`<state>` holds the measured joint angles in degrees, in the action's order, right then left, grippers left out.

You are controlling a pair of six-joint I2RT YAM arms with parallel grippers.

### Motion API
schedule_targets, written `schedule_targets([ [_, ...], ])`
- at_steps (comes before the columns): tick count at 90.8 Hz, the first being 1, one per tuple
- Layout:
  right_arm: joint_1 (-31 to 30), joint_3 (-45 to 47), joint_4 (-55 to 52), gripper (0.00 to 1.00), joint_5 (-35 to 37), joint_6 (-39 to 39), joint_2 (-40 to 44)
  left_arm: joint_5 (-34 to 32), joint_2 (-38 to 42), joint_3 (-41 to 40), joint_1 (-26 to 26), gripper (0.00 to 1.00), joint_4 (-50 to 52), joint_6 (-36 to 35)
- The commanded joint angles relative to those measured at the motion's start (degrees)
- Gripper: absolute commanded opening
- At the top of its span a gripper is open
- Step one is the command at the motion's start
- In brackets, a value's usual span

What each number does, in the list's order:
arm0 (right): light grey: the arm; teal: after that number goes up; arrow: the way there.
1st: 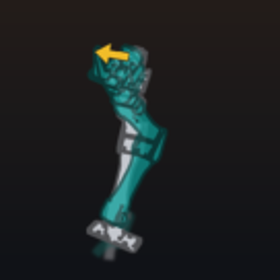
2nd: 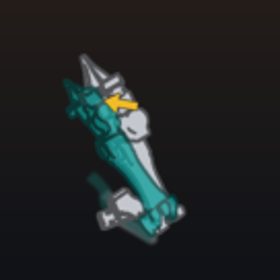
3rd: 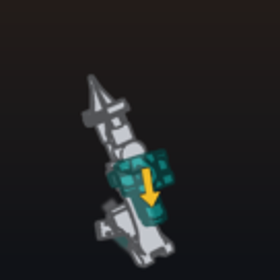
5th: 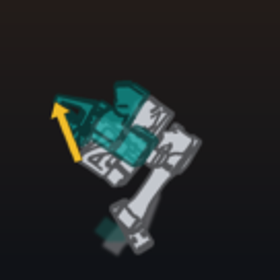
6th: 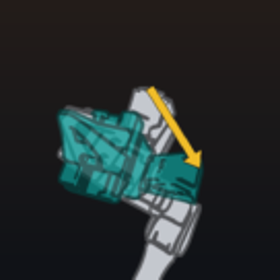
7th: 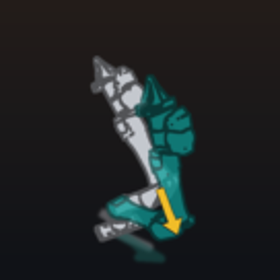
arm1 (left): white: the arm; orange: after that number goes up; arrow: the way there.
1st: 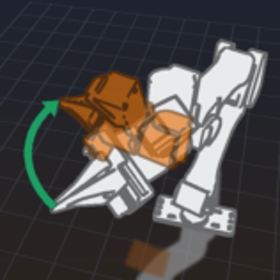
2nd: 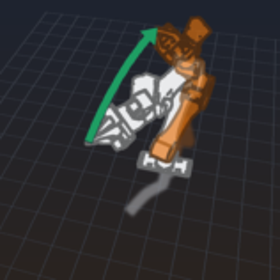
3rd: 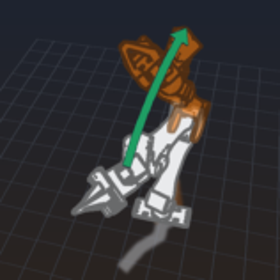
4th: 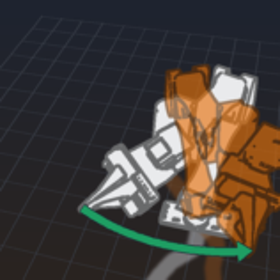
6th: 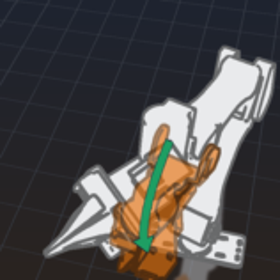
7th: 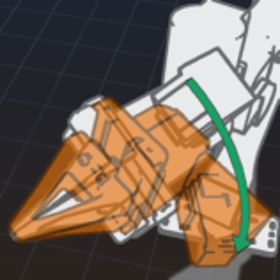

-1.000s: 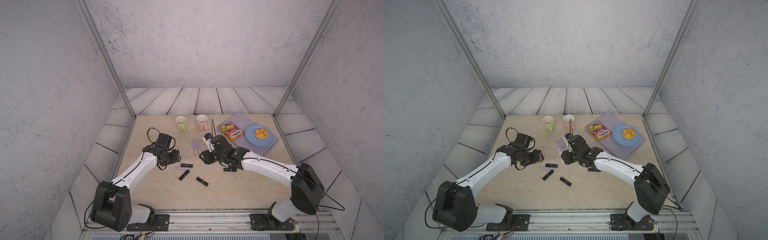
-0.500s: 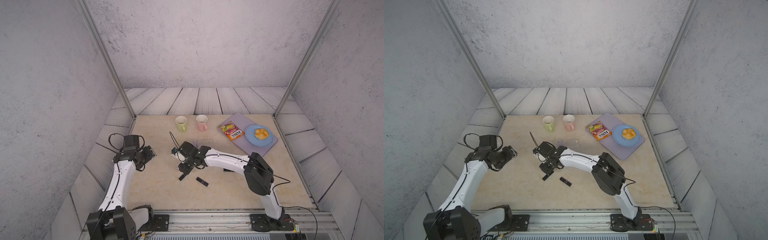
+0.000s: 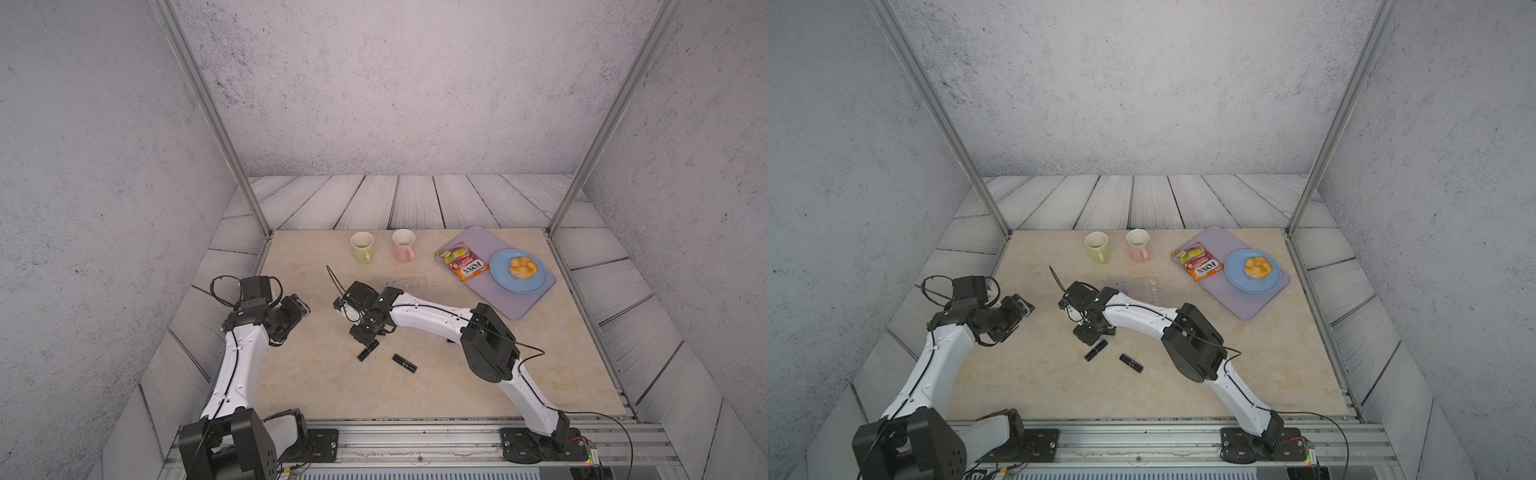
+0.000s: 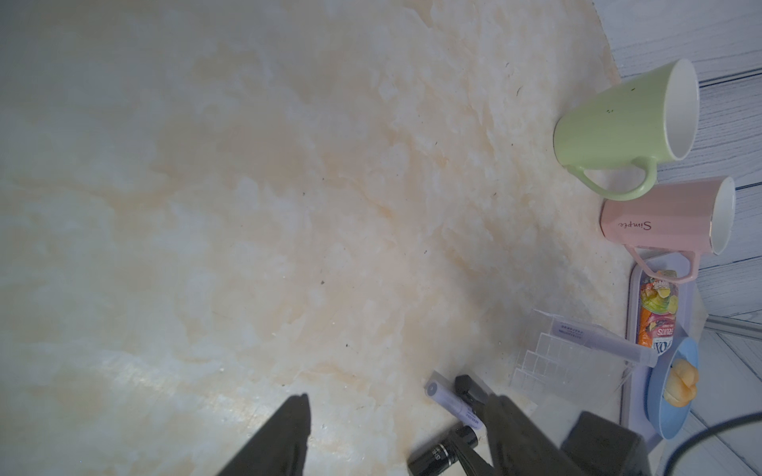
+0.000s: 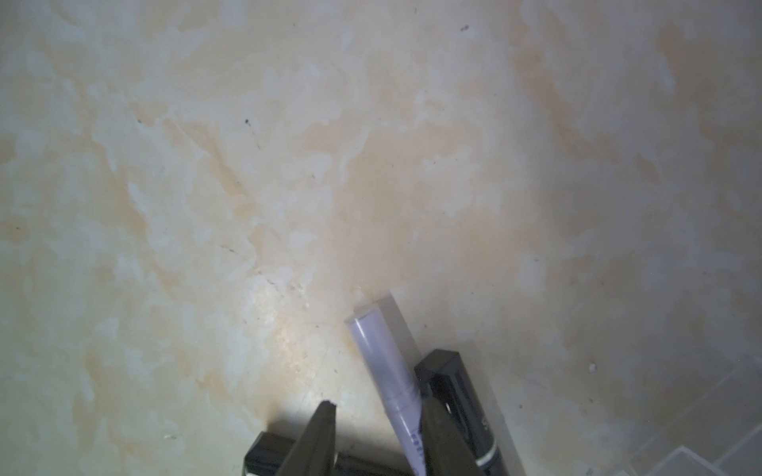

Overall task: Arrange the lipsticks in the organizer
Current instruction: Pick up the lipstick at the center of the board.

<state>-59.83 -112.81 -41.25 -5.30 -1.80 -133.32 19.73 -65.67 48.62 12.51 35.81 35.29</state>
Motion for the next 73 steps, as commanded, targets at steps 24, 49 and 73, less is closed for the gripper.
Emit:
schedule_targets([
  [24, -0.72, -6.52, -5.18, 0.34, 1.08, 1.92, -5.76, 2.97, 0.04, -0.76, 0.49, 0.73, -1.36, 0.84],
  [49, -1.06, -7.77, -6.64, 0.32, 1.89, 2.99, -7.77, 4.48, -0.07, -1.52, 0.49, 0.72, -2.32, 1.36],
  [73, -1.21, -6.77, -2.95, 0.17, 3.12, 3.98, -2.52, 4.34, 1.33, -1.82, 0.49, 0.71, -2.11, 0.05],
])
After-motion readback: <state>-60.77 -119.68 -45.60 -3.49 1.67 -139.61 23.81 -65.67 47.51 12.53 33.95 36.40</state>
